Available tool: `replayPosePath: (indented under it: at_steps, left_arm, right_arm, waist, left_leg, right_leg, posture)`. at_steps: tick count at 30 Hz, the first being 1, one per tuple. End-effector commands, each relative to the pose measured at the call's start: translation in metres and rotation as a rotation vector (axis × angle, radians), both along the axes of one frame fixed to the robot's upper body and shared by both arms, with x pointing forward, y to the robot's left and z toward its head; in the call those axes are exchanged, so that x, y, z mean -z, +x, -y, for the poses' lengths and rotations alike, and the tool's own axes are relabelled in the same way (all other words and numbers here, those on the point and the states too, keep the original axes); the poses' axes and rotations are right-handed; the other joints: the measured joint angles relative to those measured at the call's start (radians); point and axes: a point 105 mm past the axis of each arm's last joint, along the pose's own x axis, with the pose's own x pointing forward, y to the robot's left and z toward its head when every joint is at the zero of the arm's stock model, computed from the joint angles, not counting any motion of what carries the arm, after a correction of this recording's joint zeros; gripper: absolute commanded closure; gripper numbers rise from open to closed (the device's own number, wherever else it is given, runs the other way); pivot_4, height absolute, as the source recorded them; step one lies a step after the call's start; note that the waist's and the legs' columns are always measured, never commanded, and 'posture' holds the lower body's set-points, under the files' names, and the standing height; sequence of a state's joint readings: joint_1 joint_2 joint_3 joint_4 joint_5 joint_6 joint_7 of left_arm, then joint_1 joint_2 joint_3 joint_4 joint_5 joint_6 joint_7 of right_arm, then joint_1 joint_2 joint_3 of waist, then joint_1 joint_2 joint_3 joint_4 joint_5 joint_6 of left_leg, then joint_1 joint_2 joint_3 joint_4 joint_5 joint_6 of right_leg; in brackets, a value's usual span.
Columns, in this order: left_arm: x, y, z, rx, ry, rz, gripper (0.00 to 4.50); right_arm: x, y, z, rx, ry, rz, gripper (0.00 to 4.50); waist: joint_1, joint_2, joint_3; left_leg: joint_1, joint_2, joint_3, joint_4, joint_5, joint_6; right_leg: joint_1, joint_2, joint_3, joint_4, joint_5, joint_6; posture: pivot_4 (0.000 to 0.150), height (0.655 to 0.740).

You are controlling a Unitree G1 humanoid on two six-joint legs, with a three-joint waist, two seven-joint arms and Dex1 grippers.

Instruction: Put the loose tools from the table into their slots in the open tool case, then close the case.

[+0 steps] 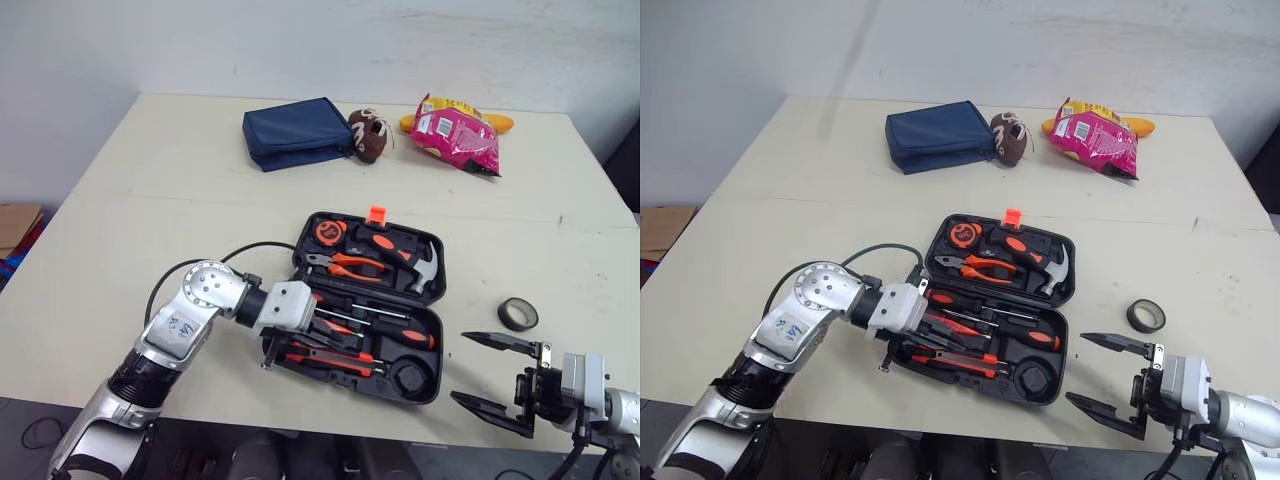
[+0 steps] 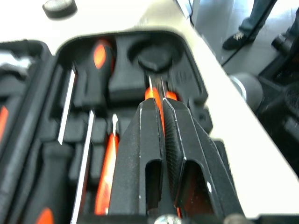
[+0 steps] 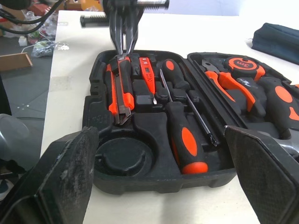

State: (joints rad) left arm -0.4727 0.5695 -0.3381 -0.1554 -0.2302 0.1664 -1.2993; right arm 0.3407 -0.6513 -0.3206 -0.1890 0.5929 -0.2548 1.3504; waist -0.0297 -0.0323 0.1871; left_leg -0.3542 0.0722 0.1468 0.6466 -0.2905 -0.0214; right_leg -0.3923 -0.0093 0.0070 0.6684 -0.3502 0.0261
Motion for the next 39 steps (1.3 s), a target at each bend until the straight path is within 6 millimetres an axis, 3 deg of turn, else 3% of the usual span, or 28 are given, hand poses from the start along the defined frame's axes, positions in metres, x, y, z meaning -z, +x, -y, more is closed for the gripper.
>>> replayPosePath:
  at_steps: [1, 10, 16, 18, 23, 27, 30, 34, 36, 39]
  left_arm:
    - [0.007, -0.003, 0.001, 0.020, 0.022, 0.021, 4.44]
    - [0.045, 0.012, -0.005, -0.085, 0.197, -0.018, 4.44]
    - [0.069, 0.009, -0.014, -0.101, 0.340, -0.063, 4.44]
    - [0.067, 0.010, -0.011, -0.134, 0.314, -0.088, 4.44]
    - [0.054, 0.019, -0.007, -0.109, 0.240, 0.016, 4.44]
    - [-0.010, 0.025, 0.006, -0.084, -0.126, 0.121, 4.44]
    - [-0.050, 0.039, -0.015, -0.194, -0.285, 0.107, 4.44]
    - [-0.059, 0.051, -0.054, -0.361, -0.302, 0.038, 2.76]
    - [-0.048, 0.061, -0.096, -0.512, -0.255, 0.054, 1.81]
    - [-0.033, 0.079, -0.178, -0.830, -0.220, 0.067, 0.56]
  right_arm:
    - [-0.006, 0.001, -0.001, 0.008, -0.001, 0.021, 0.00]
    - [-0.012, 0.006, -0.004, 0.027, -0.003, 0.034, 0.00]
    - [-0.015, 0.008, -0.005, 0.042, -0.001, 0.046, 0.00]
    - [-0.016, 0.008, -0.005, 0.047, -0.001, 0.052, 0.00]
    - [-0.018, 0.008, -0.003, 0.056, -0.007, 0.054, 0.00]
    - [-0.026, 0.012, 0.015, 0.146, -0.013, 0.077, 0.00]
    - [-0.035, 0.010, 0.044, 0.269, -0.039, 0.099, 0.00]
    - [-0.037, 0.002, 0.079, 0.420, -0.076, 0.118, 0.00]
    - [-0.039, -0.006, 0.117, 0.586, -0.110, 0.150, 0.00]
    - [-0.038, -0.033, 0.173, 0.833, -0.166, 0.161, 0.00]
  waist:
    - [0.000, 0.000, 0.000]
    - [0.001, 0.001, -0.001]
    - [0.002, 0.002, -0.005]
    - [0.001, 0.004, -0.007]
    - [0.001, 0.005, -0.007]
    - [0.003, 0.004, -0.005]
    - [0.002, 0.005, -0.004]
    - [-0.003, 0.005, -0.004]
    - [-0.006, 0.006, -0.004]
    - [-0.008, 0.005, -0.003]
  left_leg:
    - [0.000, 0.000, 0.000, 0.000, 0.000, 0.000]
    - [0.001, 0.000, 0.000, 0.000, -0.001, 0.001]
    - [0.002, 0.000, 0.000, -0.001, -0.002, 0.002]
    - [0.003, 0.000, 0.000, -0.001, -0.002, 0.002]
    - [0.015, 0.000, -0.001, -0.003, -0.008, 0.008]
    - [0.014, 0.000, 0.000, -0.002, -0.008, 0.009]
    - [0.008, 0.000, -0.001, -0.001, -0.008, 0.010]
    - [0.010, 0.000, -0.001, -0.004, -0.009, 0.008]
    - [0.011, 0.000, 0.000, -0.007, -0.010, 0.007]
    - [0.014, -0.001, 0.002, -0.011, -0.010, 0.007]
  right_leg:
    - [0.000, 0.000, 0.000, 0.000, 0.000, 0.000]
    - [0.001, 0.000, 0.000, -0.001, 0.000, 0.000]
    - [0.003, -0.001, 0.000, -0.002, 0.001, 0.001]
    - [0.005, -0.001, 0.000, -0.003, 0.001, 0.001]
    - [0.018, -0.001, -0.001, -0.007, 0.001, 0.001]
    - [0.017, -0.002, -0.001, -0.007, 0.001, 0.001]
    - [0.013, -0.002, -0.002, -0.007, 0.001, 0.002]
    - [0.013, 0.000, -0.002, -0.009, 0.000, 0.002]
    - [0.013, 0.000, -0.001, -0.009, -0.002, 0.002]
    - [0.013, -0.001, 0.000, -0.011, -0.002, 0.002]
  posture:
    - [0.150, 0.7400]
    - [0.150, 0.7400]
    - [0.150, 0.7400]
    - [0.150, 0.7400]
    - [0.150, 0.7400]
    - [0.150, 0.7400]
    - [0.150, 0.7400]
    - [0.150, 0.7400]
    - [0.150, 0.7400]
    - [0.150, 0.7400]
